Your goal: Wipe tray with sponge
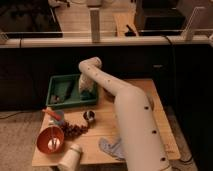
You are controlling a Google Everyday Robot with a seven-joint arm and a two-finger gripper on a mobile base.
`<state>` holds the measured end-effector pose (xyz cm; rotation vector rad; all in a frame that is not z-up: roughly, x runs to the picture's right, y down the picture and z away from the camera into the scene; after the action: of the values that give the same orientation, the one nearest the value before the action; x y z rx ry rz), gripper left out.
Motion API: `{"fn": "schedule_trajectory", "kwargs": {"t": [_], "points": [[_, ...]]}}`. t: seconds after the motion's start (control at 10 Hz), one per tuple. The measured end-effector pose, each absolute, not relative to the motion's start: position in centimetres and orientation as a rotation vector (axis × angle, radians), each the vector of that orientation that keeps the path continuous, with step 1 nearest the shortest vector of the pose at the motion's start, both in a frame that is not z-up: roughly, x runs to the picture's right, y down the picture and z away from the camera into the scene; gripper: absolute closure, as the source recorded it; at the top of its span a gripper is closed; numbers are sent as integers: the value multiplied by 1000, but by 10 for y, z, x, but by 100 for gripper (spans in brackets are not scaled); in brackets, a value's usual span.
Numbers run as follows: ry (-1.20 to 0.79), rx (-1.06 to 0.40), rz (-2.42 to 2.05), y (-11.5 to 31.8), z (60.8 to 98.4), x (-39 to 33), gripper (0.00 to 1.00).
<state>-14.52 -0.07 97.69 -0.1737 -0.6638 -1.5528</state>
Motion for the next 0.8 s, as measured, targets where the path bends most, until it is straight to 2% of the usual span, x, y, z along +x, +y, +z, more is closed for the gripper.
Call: {"fn": "schedule_trajectory", "kwargs": {"t": [0.4,0.8], "points": [[-695,-110,-1571,-9,976,-170,99],[-697,-156,-1627,-3,977,-185,99]]}}
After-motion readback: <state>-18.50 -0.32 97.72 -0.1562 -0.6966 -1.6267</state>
